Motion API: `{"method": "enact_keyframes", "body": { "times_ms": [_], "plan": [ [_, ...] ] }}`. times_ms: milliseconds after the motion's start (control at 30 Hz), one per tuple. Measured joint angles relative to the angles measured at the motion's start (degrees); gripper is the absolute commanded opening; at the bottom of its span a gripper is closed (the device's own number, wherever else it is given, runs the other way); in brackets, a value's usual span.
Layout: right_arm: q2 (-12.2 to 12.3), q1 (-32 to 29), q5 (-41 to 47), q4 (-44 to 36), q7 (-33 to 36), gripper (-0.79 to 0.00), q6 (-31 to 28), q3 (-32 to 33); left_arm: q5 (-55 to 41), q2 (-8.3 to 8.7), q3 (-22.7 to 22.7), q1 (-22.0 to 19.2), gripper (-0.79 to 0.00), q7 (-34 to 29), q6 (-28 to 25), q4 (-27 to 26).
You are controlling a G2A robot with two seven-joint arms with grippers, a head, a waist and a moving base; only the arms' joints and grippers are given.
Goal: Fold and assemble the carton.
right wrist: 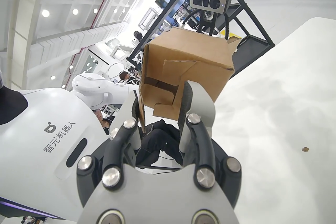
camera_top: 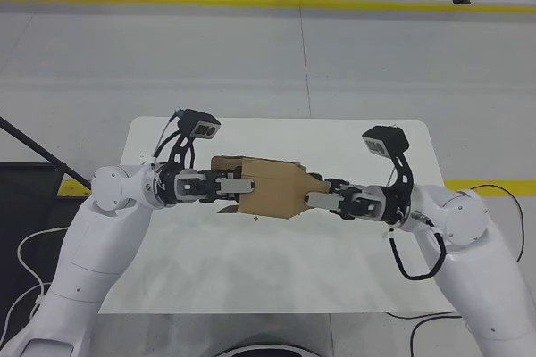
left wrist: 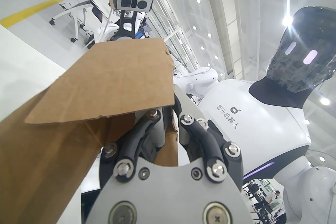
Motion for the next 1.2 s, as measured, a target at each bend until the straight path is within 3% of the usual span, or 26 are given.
{"method": "enact_keyframes", "body": {
  "times_ms": [267,767,1200],
  "plan": [
    [-0.31,0.91,0.97,1.70,0.63,-0.477,-0.45,-0.76,-0.27,-0.05,-0.20,0.17,-0.785,-0.08,-0.25,-0.33],
    [-0.61,1.53,-1.73,2.34,0.45,-0.468,0.88,-1.65,-0.21,-0.17,-0.14,0.14,-0.785,-0.12,-0.23,-0.79],
    [-0.61,1.46,-10.53,0.02,-3.96,-0.456,4.04,-1.54,-0.21,-0.27,-0.13,-0.03,-0.785,-0.37,-0.16,-0.69]
  ]
}}
